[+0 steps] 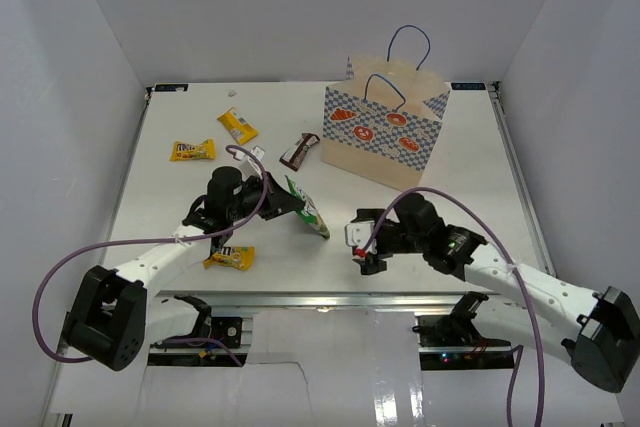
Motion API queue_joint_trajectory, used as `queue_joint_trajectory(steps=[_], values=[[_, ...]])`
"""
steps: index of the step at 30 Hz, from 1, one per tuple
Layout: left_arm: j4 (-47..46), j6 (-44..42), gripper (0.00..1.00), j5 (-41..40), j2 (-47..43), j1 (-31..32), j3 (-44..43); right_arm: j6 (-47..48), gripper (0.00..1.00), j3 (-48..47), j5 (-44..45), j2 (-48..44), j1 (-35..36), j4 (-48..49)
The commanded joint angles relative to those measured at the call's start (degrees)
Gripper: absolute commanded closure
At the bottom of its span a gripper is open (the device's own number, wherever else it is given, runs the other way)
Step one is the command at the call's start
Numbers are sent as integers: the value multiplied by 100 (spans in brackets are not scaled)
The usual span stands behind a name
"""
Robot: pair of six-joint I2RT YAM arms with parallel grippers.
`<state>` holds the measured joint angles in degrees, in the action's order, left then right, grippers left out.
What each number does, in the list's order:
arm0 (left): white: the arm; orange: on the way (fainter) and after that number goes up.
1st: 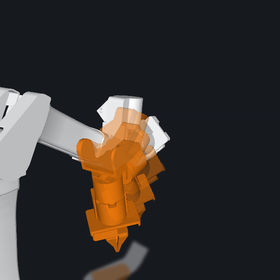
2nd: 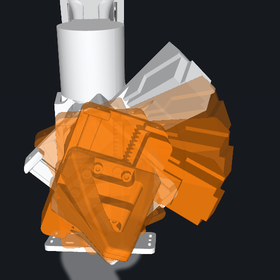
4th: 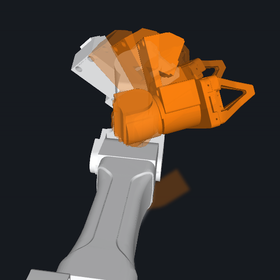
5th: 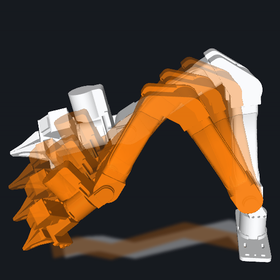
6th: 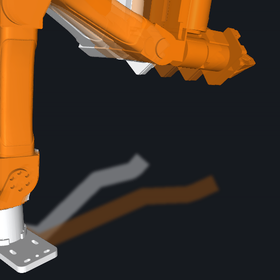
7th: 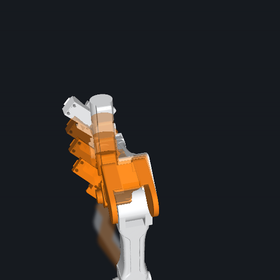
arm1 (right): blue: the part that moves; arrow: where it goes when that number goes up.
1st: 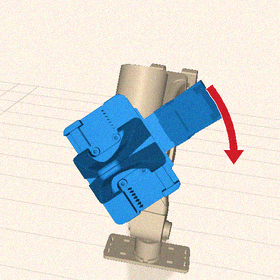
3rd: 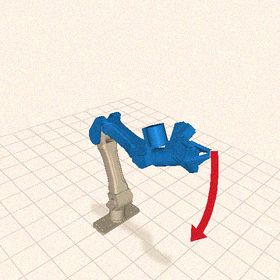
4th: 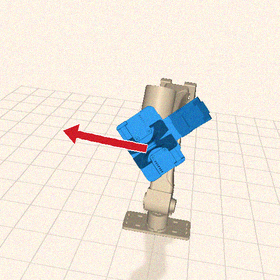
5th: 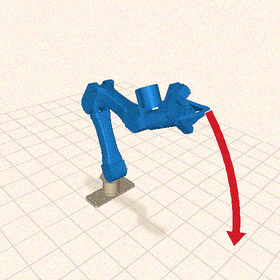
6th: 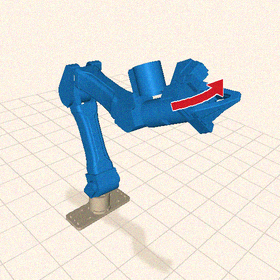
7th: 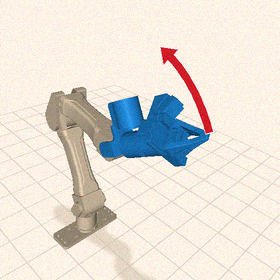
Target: Place the snacks into the paper bag
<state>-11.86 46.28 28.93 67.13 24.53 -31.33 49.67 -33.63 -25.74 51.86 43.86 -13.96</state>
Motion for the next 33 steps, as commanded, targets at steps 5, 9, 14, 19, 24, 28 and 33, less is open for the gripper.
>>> queue_joint_trajectory(steps=[5,9,14,19,24,28,33], values=[[-317,847,100,113,-174,-28,-154,-2091,10,182,2624,1289,1440,3810],[-326,979,100,96,-288,-10,-101,-2882,10,-170,3084,1845,1468,4252],[-326,1093,100,96,-411,-1,-13,-3332,7,-338,2925,2276,1520,4462],[-335,1129,100,244,-438,-1,-101,-3455,0,-451,3022,2645,1529,4779],[-344,1129,100,447,-438,-1,-189,-3482,34,-619,3074,2935,1529,4867],[-335,1137,100,543,-526,-1,-268,-3429,79,-715,3145,3015,1468,4824],[-352,1146,100,640,-649,-1,-338,-3385,92,-856,2927,2883,1310,4508]])
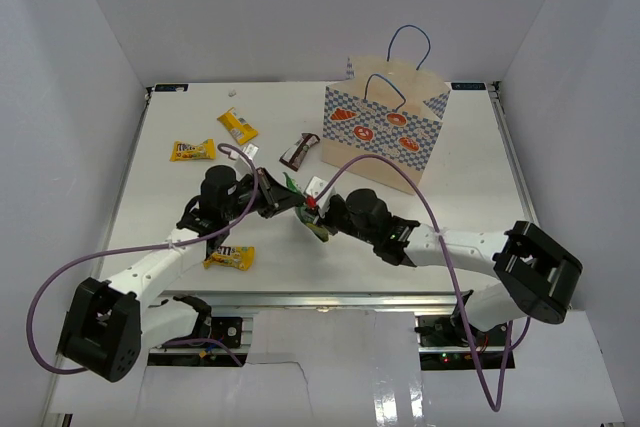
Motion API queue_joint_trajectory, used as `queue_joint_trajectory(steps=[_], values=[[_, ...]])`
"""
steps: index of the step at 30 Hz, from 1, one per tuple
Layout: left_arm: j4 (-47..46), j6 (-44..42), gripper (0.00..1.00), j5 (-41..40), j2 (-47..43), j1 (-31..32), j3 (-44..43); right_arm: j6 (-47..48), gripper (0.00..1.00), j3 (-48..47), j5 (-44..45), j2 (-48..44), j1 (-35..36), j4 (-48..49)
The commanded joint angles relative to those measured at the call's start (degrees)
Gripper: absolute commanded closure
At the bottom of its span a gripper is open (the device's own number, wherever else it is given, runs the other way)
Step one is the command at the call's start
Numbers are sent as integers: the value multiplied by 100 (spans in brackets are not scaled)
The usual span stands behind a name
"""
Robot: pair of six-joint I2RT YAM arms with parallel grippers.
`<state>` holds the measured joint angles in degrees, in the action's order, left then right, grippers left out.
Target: Place the snacks into the paper bag
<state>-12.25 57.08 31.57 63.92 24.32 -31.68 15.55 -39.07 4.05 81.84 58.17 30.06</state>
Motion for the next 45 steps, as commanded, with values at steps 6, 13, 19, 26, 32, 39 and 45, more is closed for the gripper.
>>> queue_joint_trajectory(steps=[6,13,19,26,32,39,45], values=[[-173,40,49,-27,-626,21,-523,386,92,-741,-1910,-406,-639,-930],[1372,-952,13,-1152,-1197,3,-1664,1318,92,-1497,-4052,-853,-1466,-2557],[2832,-1515,9,-2740,-1856,3,-2255,2127,92,-2534,-4378,-1144,-1695,-3524],[3772,-744,4,-3983,-2797,-6,-1544,1856,92,-5131,-4273,-723,-2695,-3613],[4309,-110,6,-4229,-3087,-6,-1016,1310,92,-6936,-4536,165,-4487,-3613],[4801,83,6,-4484,-3122,-6,-945,1353,92,-6476,-5081,447,-5149,-3639],[6250,1530,7,-5151,-3061,-6,-954,1837,92,-5613,-4923,402,-5202,-3683]])
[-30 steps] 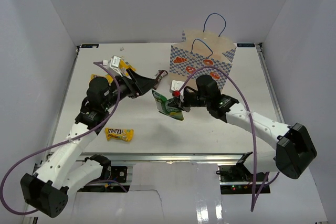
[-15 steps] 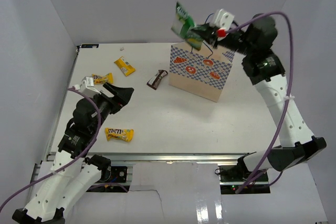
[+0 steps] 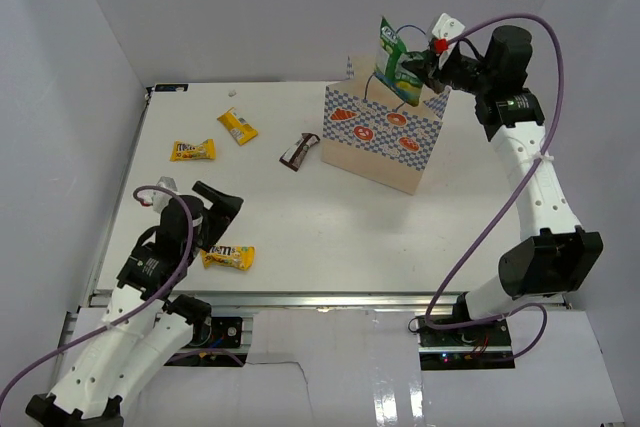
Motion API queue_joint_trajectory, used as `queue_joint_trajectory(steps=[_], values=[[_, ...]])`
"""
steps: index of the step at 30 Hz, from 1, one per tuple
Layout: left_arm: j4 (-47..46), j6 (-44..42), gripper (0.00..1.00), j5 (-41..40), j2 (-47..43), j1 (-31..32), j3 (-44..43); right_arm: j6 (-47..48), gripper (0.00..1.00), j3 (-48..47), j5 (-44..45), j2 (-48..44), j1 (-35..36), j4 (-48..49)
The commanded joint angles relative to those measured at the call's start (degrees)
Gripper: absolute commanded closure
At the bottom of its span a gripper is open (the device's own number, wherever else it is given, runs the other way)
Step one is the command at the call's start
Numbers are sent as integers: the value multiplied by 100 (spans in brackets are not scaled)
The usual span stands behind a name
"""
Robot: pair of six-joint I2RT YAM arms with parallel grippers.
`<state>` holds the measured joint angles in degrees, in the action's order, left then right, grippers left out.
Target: Place the snacks into the paper bag
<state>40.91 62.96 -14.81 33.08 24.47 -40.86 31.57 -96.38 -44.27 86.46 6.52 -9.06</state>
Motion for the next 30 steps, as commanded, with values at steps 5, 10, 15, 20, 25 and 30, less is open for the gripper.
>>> queue_joint_trajectory(steps=[5,10,15,20,25,30], values=[[1674,1710,7,-602,295,-21,34,323,76,321,112,152,-169,220],[2254,2159,6,-646,1259,-21,-45,367,43,313,164,161,-204,229],[2352,2423,2,-602,2026,-21,17,-124,22,67,235,12,-318,221],[1948,2388,2,-602,2387,-56,183,-696,14,-109,-28,-312,-582,-183],[1072,2117,2,-181,2756,-459,613,-442,13,678,-266,-875,-916,-614],[-168,1527,12,171,2870,-1005,1054,-371,12,1323,-696,-1421,-1171,-895]])
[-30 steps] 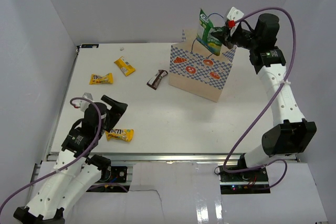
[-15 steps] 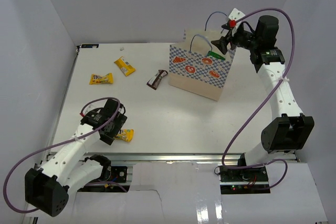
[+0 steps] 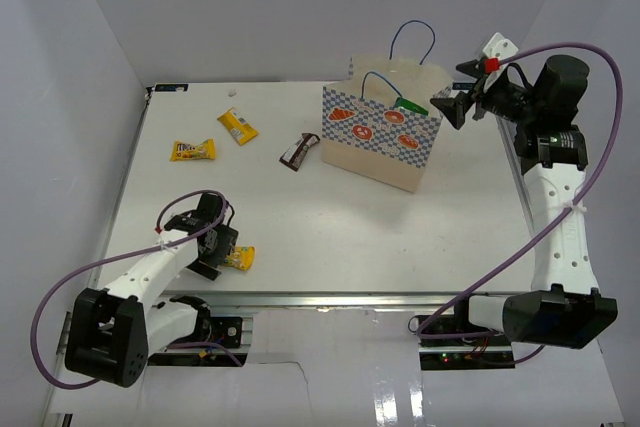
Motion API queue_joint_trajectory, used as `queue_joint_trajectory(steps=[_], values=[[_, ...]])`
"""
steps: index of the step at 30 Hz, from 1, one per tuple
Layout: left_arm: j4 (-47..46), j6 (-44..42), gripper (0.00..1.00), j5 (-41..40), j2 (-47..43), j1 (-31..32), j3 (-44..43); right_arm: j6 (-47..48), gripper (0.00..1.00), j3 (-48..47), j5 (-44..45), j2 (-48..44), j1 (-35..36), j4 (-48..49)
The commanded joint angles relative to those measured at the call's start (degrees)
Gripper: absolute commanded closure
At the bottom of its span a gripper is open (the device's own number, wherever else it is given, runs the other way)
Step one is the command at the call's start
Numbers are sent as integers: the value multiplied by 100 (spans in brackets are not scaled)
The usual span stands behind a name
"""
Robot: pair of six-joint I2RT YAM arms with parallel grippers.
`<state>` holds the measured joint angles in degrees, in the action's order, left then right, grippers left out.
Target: Place the snacks into the paper bag
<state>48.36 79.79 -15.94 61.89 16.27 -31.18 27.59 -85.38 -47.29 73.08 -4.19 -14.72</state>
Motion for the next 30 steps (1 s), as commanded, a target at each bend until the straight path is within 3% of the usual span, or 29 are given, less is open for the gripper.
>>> queue_joint_trajectory(steps=[1,4,7,12,18,22,25,29,30], values=[[-994,-278,15,302,42,-212,112,53,12,311,-604,-153,-161,-408],[-1276,-455,28,337,130,-247,191,123,12,426,-913,-233,-188,-689],[-1539,-622,50,452,113,-256,288,106,12,487,-1133,-268,-188,-839],[-1838,-1262,64,557,-247,-265,156,115,13,496,-1318,-277,-188,-1032],[-3199,-2853,76,1522,-634,-265,-326,-34,13,461,-1467,-303,-188,-1042],[-4602,-3311,80,2752,-214,-265,-1038,-79,13,444,-1459,-329,-197,-1033],[-5404,-3242,82,3597,524,-221,-2029,-87,14,479,-1432,-364,-197,-1033],[-5706,-3048,82,3993,1675,-2,-3839,-79,14,567,-1389,-417,-197,-1068],[-5715,-3005,82,4055,2199,60,-4661,-70,14,593,-1371,-435,-197,-1077]])
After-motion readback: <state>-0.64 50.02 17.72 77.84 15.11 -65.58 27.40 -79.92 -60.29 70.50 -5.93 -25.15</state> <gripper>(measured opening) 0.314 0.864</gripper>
